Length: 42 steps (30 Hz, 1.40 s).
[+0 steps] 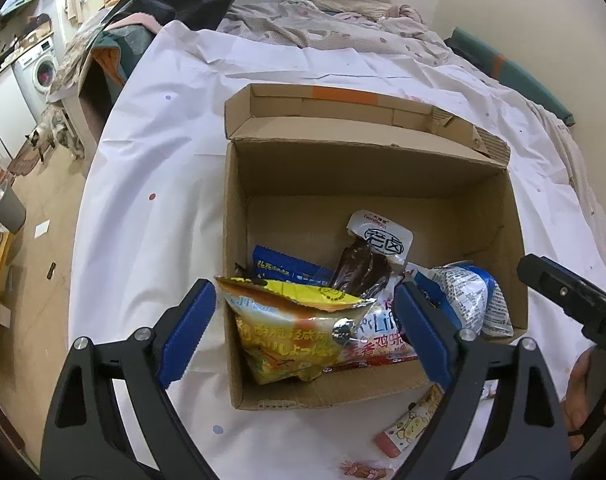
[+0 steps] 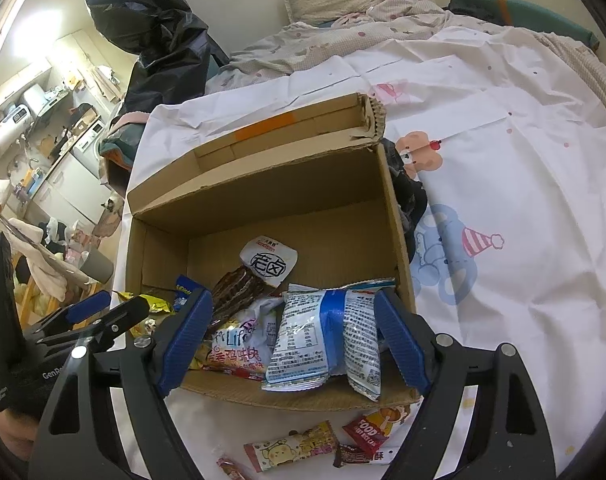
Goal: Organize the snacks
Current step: 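Drop the cheese bag into the box with the left gripper while the right gripper drops the white bag in, then grasp the small clear red-labelled candy pack with the left gripper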
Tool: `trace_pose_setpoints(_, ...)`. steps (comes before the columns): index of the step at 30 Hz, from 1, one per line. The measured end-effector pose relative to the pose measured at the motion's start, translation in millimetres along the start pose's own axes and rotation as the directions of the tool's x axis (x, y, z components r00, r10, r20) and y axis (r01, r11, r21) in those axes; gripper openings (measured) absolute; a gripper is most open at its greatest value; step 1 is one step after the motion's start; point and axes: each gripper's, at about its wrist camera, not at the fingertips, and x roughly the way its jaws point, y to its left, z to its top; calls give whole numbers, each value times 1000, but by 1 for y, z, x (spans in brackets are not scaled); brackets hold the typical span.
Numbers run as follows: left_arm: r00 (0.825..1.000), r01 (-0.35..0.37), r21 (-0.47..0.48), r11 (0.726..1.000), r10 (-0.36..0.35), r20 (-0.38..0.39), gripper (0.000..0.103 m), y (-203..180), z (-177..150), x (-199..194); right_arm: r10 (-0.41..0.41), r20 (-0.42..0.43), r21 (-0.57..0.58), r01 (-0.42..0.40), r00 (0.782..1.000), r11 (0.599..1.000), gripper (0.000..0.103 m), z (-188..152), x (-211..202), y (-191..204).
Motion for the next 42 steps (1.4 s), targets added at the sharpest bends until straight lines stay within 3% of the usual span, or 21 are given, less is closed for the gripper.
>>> trace_pose_setpoints(8, 1000, 29, -44, 999, -29, 1, 89, 13, -13, -28, 57, 16, 95, -58, 998, 994, 85, -6, -26, -13)
trace_pose_setpoints(13, 997, 45, -72, 996, -49, -54, 89, 17, -36, -39, 81, 9, 111, -81, 997, 991, 85, -20, -47, -15)
trace_pose_setpoints(16, 997, 16, -69, 998, -21, -74, 89, 20, -49, -42, 72, -12, 107, -70, 997, 992, 85, -34, -56, -17)
trace_pose_setpoints(20, 990, 7, -137, 991, -26, -135, 89, 33, -71, -37, 42, -30, 126, -38, 999, 991, 85, -53, -65, -25)
trace_pose_setpoints(24, 972, -19, -224, 974, -34, -232, 89, 46, -96, -22, 18, -45, 172, -10, 999, 985, 85, -70, -67, -36)
trace_pose_setpoints(28, 934, 1, -303, 953, -109, -341, 89, 44, -130, 0, -6, -67, 200, 20, 998, 980, 85, -81, -64, -43)
trace_pose_setpoints(31, 912, -8, -330, 944, -128, -389, 76, 29, -150, 12, -21, -75, 202, 36, 997, 979, 85, -82, -61, -46)
trace_pose_setpoints(34, 903, -66, -440, 895, -134, -408, 76, 19, -168, 20, -26, -71, 228, 42, 997, 973, 85, -80, -59, -52)
trace_pose_setpoints(36, 897, -92, -496, 864, -144, -417, 68, 9, -174, 26, -16, -72, 261, 34, 997, 965, 85, -79, -58, -57)
trace_pose_setpoints(39, 906, -117, -457, 882, -93, -413, 57, -12, -175, 31, -24, -64, 282, 41, 998, 959, 85, -77, -59, -63)
trace_pose_setpoints(40, 902, -130, -436, 890, -78, -426, 50, -18, -175, 33, -32, -59, 288, 48, 998, 956, 85, -78, -61, -65)
trace_pose_setpoints(42, 891, -138, -424, 895, -75, -448, 49, -26, -175, 38, -31, -58, 309, 47, 998, 950, 85, -78, -62, -70)
